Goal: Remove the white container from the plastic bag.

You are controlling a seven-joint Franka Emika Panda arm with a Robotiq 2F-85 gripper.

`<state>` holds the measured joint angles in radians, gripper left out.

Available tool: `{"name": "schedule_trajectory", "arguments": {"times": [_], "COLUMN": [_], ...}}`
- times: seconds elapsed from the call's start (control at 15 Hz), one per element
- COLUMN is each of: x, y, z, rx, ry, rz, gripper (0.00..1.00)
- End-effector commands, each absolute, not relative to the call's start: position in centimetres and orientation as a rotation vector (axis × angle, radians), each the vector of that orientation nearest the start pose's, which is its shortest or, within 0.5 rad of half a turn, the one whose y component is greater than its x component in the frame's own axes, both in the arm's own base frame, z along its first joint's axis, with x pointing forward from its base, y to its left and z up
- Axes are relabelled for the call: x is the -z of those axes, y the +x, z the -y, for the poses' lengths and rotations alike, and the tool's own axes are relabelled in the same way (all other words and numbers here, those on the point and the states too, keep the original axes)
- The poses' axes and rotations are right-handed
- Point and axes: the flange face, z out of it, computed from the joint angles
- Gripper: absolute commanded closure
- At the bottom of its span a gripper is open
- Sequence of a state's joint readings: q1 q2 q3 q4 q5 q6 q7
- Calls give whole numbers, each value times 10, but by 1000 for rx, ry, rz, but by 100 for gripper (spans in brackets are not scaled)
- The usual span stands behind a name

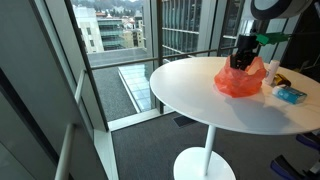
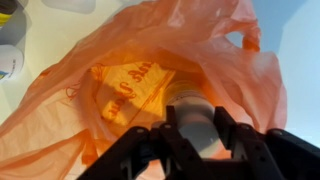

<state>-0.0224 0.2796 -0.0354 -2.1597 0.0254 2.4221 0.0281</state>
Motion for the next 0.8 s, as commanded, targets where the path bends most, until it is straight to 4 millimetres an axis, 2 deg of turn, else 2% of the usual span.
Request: {"name": "schedule_trajectory", "arguments": {"times": [0.0, 0.47, 0.73], "x": [-272, -283, -304], "y": [566, 565, 566], "z": [35, 36, 40], "rx": [-29, -12, 13], "ry": [-3151, -3157, -3161], "rz": [-161, -150, -168], "gripper": [82, 82, 82]}}
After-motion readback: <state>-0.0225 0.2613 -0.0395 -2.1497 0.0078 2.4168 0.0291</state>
